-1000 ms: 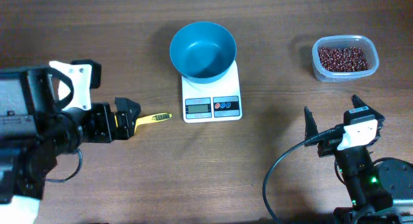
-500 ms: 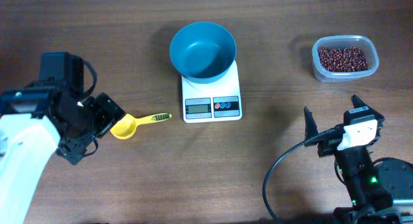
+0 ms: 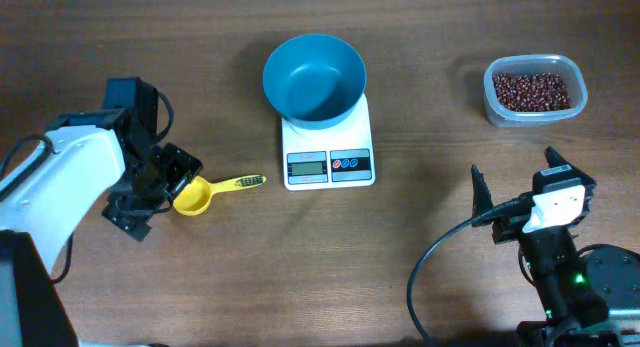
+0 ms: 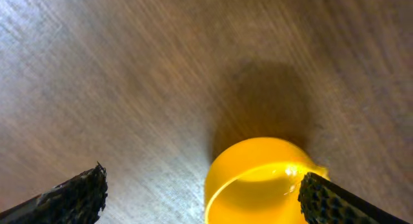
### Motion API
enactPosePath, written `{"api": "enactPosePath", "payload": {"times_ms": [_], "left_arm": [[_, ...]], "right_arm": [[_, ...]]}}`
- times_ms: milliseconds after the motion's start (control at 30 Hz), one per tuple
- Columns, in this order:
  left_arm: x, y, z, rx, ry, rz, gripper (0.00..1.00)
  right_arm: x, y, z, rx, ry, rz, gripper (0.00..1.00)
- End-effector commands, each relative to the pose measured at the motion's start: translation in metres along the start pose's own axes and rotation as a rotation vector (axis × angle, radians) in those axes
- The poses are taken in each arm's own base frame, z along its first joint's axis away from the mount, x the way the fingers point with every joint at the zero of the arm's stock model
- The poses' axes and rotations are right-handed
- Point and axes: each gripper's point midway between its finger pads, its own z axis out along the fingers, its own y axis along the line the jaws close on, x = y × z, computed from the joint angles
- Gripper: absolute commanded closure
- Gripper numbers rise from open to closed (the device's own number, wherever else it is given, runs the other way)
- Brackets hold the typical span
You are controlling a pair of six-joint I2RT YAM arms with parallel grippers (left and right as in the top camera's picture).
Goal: Scoop item into bowl and weigh 50g on scale
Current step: 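Move the left gripper to the yellow scoop and grasp its cup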
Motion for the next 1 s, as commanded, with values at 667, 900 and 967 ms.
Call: {"api": "enactPosePath", "payload": {"times_ms": [667, 900, 967], "left_arm": [[0.020, -0.003, 0.026, 0.037, 0.013, 0.009, 0.31], [0.023, -0.001, 0.037, 0.049, 0.005, 0.008, 0.41], [0.023, -0.001, 0.037, 0.049, 0.005, 0.008, 0.57]], "right_arm": [[0.003, 0.001, 0.000, -0.001, 0.004, 0.002, 0.01], [0.003, 0.001, 0.000, -0.001, 0.004, 0.002, 0.01], [0.003, 0.001, 0.000, -0.001, 0.004, 0.002, 0.01]]}}
